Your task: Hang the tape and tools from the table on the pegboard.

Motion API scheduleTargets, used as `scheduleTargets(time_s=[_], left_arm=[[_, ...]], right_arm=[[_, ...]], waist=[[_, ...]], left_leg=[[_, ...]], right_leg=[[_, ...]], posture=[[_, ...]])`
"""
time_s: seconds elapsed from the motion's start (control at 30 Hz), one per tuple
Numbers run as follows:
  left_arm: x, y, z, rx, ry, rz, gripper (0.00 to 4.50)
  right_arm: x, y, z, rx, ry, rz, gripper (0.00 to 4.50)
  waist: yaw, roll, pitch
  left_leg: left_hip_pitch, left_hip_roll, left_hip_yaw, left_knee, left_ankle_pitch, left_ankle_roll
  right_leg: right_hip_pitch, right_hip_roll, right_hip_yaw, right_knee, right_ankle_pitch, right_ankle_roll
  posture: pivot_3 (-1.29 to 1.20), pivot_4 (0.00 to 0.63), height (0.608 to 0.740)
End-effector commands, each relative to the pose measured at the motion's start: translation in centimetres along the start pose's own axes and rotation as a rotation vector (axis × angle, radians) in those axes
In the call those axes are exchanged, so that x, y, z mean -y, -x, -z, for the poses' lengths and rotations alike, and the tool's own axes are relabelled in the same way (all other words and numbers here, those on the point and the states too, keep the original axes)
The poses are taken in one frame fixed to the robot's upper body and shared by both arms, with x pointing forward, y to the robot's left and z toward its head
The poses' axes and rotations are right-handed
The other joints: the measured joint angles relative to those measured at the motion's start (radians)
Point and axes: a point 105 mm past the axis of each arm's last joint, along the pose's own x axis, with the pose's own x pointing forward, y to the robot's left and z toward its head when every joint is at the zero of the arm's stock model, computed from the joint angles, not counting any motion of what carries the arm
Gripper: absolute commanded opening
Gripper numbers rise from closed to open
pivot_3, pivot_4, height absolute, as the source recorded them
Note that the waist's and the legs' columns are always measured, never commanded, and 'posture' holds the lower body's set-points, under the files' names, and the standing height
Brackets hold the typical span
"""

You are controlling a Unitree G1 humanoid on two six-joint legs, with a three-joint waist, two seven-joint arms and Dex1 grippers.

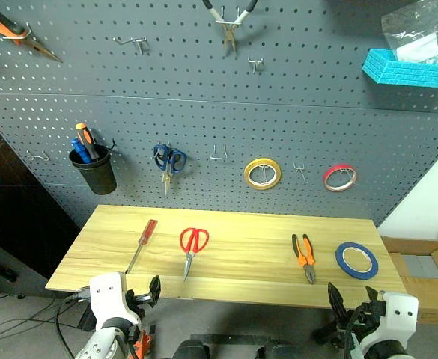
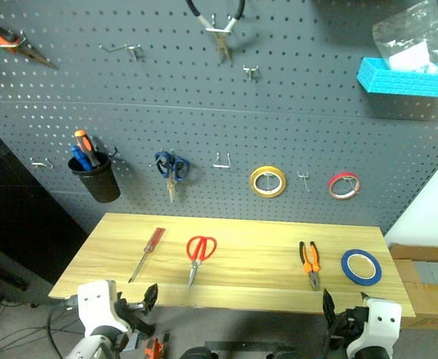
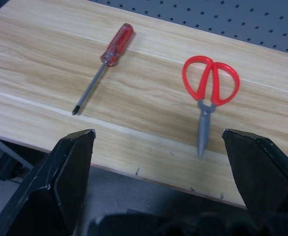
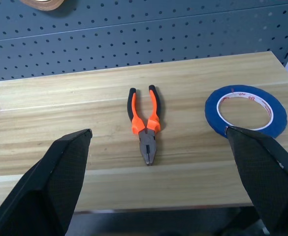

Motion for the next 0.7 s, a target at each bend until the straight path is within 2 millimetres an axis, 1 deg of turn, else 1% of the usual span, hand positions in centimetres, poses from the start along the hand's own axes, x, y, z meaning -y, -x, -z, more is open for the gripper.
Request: scheduleTargets(time_s=[0.03, 0.13, 0.2, 0.3, 0.37, 0.47, 0.7], left_arm=[[0.3, 0.3, -1.4, 0.044, -0.03, 0.023, 4.43], [0.3, 0.3, -1.7, 0.056, -0.032, 0.022, 4.43], [0.2, 0.3, -1.8, 0.061, -0.026, 0.019, 4.43], [0.2, 0.2, -1.9, 0.066, -0.021, 0.018, 4.43], [0.3, 0.1, -1.9, 0.068, -0.022, 0.022, 4.43], [0.4, 0.2, -2.0, 0.071, -0.023, 0.027, 4.43], [0.2, 0.1, -2.3, 0.083, -0.028, 0.022, 4.43]], right_arm=[[-0.2, 0.1, -1.3, 0.053, 0.001, -0.01, 4.5], [-0.1, 0.1, -1.4, 0.059, -0.001, -0.004, 4.5], [0.8, 0.1, 0.1, 0.037, -0.007, 0.009, 4.5], [2.8, 0.2, 3.1, 0.004, -0.01, 0.028, 4.5], [3.5, 0.3, 4.1, 0.005, -0.009, 0.032, 4.5], [3.9, 0.2, 4.4, 0.024, 0.0, 0.032, 4.5], [4.1, 0.3, 3.9, 0.056, 0.025, 0.035, 4.5]], waist=[[0.0, 0.0, -0.001], [0.001, -0.001, -0.001], [0.001, -0.002, -0.002], [0.001, -0.003, -0.003], [0.001, -0.002, -0.002], [-0.001, 0.001, -0.003], [0.001, 0.004, -0.006]], left_leg=[[0.0, 0.0, 0.0, 0.0, 0.0, 0.0], [0.0, 0.0, 0.001, 0.0, -0.001, 0.001], [0.0, 0.0, 0.002, 0.0, -0.001, 0.001], [0.001, 0.0, 0.001, 0.0, -0.001, 0.002], [0.001, 0.0, 0.002, 0.0, -0.001, 0.002], [0.001, 0.0, 0.002, 0.0, -0.002, 0.002], [0.002, 0.0, 0.002, 0.0, -0.002, 0.002]], right_leg=[[0.0, 0.0, 0.0, 0.0, 0.0, 0.0], [0.0, 0.0, 0.0, 0.0, -0.001, 0.001], [0.0, 0.0, 0.001, 0.0, -0.001, 0.001], [0.001, 0.0, 0.001, 0.0, -0.001, 0.001], [0.001, -0.001, 0.001, -0.001, -0.001, 0.001], [0.001, -0.001, 0.001, 0.0, -0.001, 0.001], [0.002, 0.0, 0.001, 0.001, -0.001, 0.001]], posture=[[0.05, 0.0, 0.74], [0.05, 0.0, 0.74], [0.05, 0.0, 0.74], [0.05, 0.0, 0.74], [0.05, 0.0, 0.74], [0.05, 0.0, 0.74], [0.05, 0.0, 0.74]])
